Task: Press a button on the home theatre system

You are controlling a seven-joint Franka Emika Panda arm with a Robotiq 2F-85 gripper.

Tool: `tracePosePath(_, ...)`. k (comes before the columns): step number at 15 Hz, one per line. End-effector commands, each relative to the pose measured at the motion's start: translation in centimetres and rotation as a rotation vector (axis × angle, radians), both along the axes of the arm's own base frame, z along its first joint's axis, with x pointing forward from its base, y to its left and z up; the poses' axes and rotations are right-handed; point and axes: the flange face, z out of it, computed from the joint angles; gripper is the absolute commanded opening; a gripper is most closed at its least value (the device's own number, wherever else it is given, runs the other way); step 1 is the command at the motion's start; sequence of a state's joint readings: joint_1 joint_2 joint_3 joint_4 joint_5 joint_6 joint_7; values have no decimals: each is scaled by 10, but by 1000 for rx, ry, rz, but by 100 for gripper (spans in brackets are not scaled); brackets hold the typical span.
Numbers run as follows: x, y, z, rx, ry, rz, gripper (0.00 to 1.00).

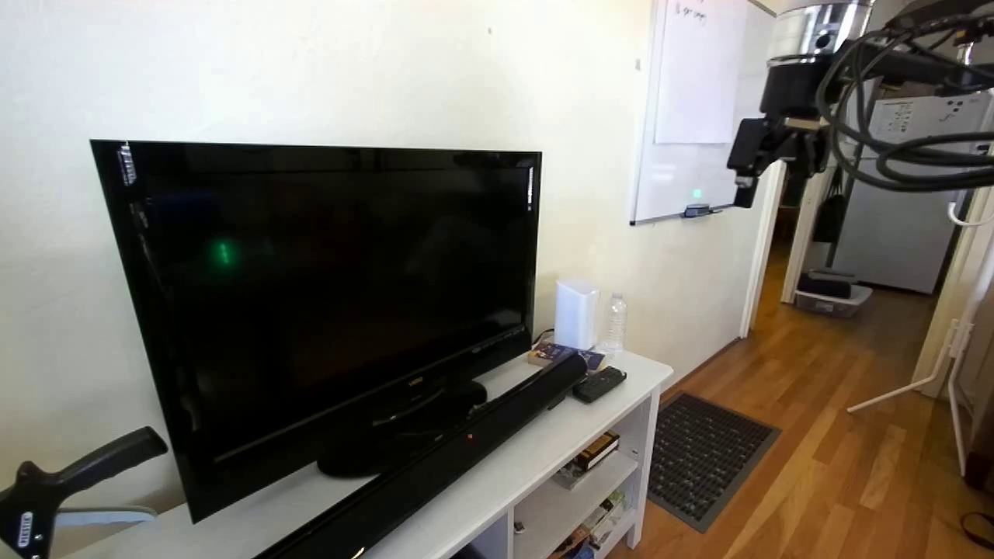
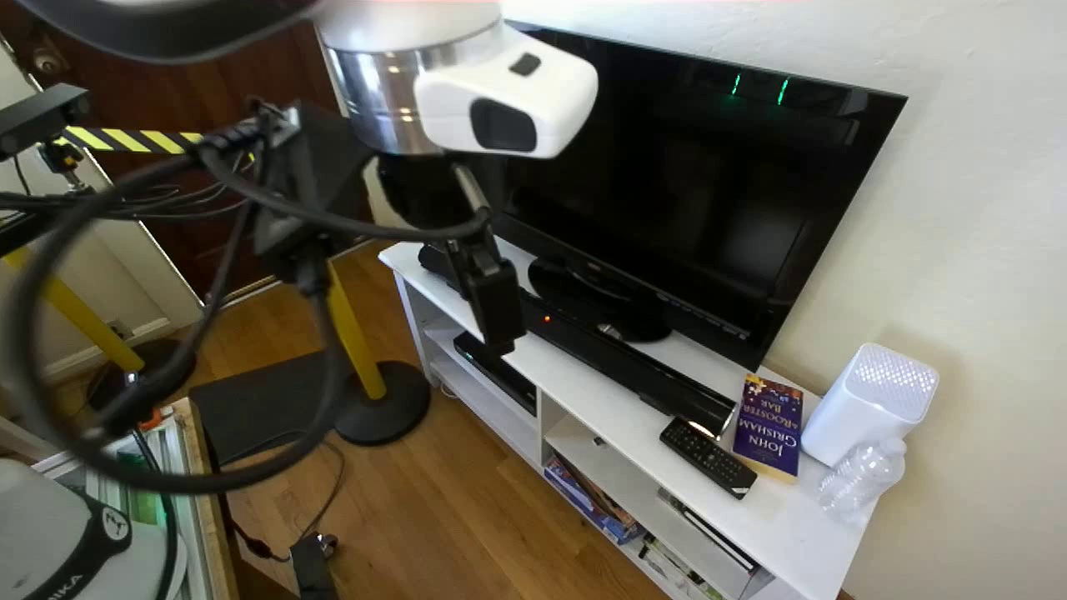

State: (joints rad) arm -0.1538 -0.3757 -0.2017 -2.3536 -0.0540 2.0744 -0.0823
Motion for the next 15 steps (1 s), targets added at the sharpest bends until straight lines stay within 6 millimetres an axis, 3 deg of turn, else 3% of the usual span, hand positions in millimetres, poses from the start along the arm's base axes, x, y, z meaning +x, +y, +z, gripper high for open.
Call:
tracePosePath(1,50,22,-45,74,-47,71,100)
tracePosePath(7,121,91,-116,107,-73,235,100)
tracePosePath(8,144,113,-132,105,-94,253,100)
tracePosePath(11,193,145,-155,102,-174,294,100)
tracePosePath(15,238,164,-175,70,-259,326,100)
